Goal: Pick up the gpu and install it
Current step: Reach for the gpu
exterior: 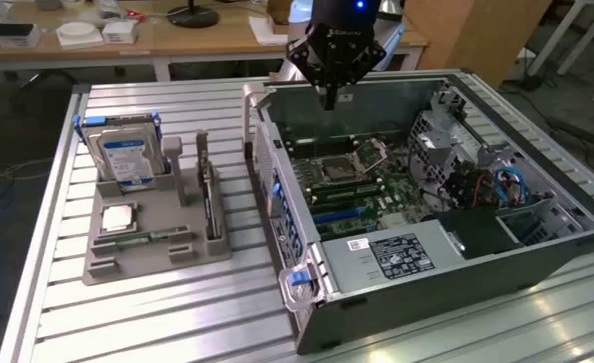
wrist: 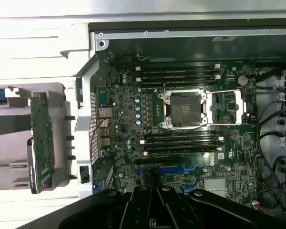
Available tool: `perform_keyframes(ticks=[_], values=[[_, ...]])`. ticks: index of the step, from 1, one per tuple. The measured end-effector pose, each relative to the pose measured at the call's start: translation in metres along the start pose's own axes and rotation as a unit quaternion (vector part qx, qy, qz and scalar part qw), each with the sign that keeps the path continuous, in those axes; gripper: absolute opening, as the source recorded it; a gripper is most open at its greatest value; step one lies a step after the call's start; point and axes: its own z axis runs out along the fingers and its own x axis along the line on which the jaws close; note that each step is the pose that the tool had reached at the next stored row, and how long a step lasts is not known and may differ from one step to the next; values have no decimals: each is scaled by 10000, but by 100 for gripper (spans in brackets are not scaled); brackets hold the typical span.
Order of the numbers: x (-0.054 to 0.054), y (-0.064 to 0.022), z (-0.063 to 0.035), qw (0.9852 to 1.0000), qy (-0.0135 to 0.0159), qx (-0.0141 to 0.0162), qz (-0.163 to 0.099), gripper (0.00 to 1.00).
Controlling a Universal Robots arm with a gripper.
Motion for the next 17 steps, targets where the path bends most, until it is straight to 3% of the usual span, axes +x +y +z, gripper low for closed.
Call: perform_keyframes(ticks=[10, 17], values=[[6, 0, 0, 10000, 0, 0, 1, 10], [137, -10, -4, 10000, 0, 0, 0, 10]])
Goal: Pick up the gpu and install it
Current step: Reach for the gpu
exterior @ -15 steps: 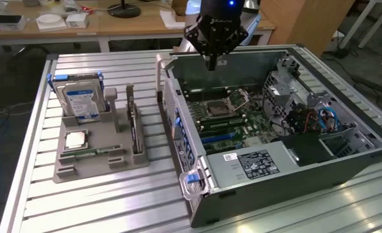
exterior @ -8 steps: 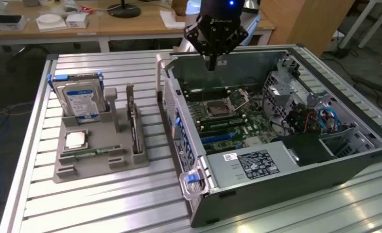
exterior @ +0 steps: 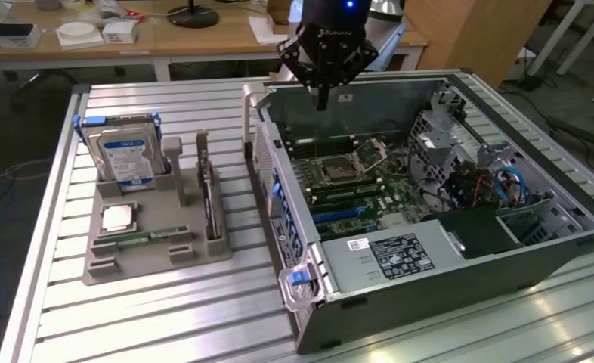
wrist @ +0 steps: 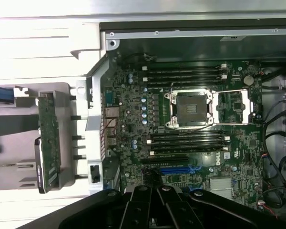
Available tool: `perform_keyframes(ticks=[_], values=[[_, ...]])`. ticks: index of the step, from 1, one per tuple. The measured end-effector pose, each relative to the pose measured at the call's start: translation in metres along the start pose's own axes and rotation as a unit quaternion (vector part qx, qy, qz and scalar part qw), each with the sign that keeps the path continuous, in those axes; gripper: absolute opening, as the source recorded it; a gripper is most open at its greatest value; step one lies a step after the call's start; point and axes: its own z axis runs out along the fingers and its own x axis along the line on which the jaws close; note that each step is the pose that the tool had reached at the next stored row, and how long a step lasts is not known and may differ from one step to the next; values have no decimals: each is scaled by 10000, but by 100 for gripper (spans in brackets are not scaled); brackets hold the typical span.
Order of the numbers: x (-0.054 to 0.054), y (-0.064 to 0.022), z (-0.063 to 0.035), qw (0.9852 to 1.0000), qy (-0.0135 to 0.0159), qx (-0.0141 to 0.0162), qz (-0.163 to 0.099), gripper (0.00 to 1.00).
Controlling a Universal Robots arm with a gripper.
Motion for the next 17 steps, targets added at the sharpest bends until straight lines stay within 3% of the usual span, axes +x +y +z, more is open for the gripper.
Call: perform_keyframes(ticks=[17], values=[[386, -29, -10, 10000, 0, 0, 0, 10]])
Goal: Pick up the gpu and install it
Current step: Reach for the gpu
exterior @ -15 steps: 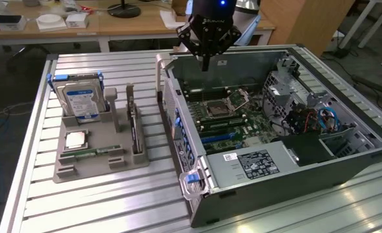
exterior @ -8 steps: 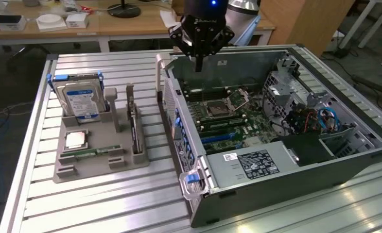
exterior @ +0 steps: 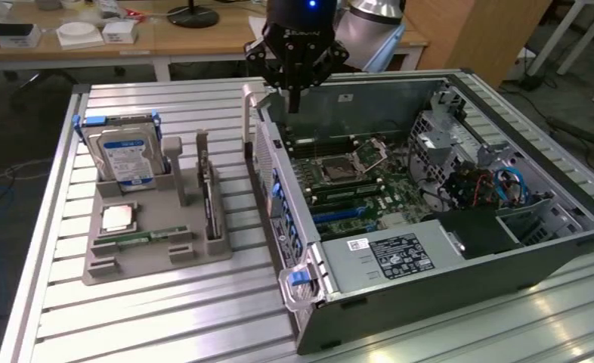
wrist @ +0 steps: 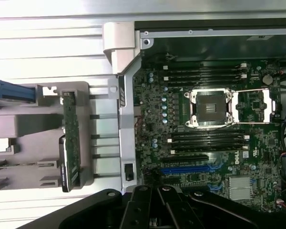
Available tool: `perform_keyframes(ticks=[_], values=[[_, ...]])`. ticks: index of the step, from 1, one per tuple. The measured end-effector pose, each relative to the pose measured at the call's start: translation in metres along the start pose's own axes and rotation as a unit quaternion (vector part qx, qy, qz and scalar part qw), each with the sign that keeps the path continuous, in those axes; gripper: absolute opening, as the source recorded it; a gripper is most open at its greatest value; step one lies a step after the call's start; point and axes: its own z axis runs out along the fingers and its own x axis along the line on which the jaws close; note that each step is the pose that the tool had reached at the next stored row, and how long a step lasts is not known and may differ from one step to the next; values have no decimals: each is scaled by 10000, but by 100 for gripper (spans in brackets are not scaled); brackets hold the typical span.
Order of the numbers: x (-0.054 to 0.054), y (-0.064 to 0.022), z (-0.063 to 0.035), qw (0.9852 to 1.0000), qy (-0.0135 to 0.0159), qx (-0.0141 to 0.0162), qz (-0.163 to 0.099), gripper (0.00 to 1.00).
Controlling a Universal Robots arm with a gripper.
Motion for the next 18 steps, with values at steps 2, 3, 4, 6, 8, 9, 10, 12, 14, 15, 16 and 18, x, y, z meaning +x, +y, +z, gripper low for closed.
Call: perform_keyframes(ticks=[2, 3, 4, 6, 8, 9, 10, 12, 14, 15, 16, 18], values=[[48, -4, -1, 10000, 0, 0, 1, 10], [69, -5, -1, 10000, 0, 0, 1, 10], [88, -6, -2, 10000, 0, 0, 1, 10], [129, -10, -3, 10000, 0, 0, 0, 10], [175, -13, -4, 10000, 0, 0, 0, 10], [196, -15, -4, 10000, 0, 0, 0, 10], [218, -16, -4, 10000, 0, 0, 1, 10], [261, -19, -4, 10000, 0, 0, 1, 10], [306, -23, -5, 10000, 0, 0, 0, 10], [329, -25, -5, 10000, 0, 0, 0, 10], [351, -27, -5, 10000, 0, 0, 0, 10], [396, -30, -5, 10000, 0, 0, 1, 10]])
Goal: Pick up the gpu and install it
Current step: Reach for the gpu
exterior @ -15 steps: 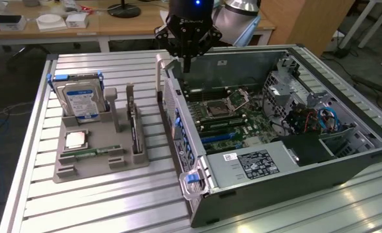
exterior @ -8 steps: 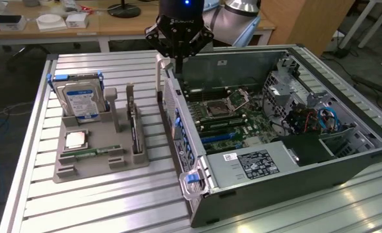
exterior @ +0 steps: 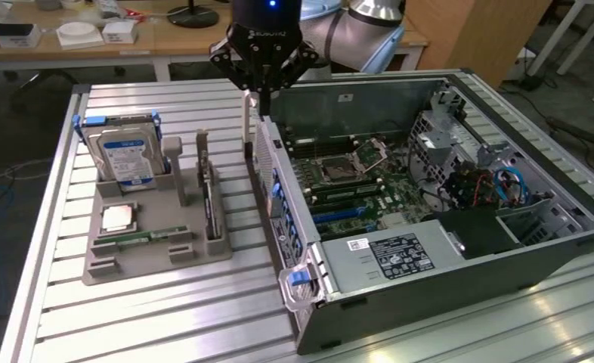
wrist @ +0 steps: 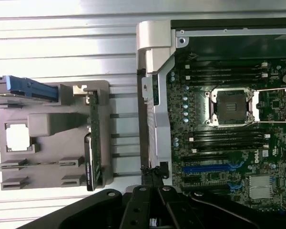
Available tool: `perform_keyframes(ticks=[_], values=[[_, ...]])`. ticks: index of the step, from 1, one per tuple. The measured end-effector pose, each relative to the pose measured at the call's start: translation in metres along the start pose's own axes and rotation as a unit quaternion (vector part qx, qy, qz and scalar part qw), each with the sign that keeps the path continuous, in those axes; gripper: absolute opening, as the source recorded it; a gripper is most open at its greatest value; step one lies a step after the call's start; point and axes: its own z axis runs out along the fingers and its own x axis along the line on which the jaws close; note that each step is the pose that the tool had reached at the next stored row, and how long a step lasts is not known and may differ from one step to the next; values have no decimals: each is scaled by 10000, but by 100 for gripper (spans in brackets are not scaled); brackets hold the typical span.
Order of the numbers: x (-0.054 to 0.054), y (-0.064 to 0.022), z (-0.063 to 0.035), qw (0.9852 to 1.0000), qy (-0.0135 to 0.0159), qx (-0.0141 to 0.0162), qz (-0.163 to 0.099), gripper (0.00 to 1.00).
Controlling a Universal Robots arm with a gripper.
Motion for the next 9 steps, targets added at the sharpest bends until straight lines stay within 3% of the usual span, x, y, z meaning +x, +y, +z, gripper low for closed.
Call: perform_keyframes(ticks=[9], values=[[149, -11, 1, 10000, 2, 0, -1, 10]])
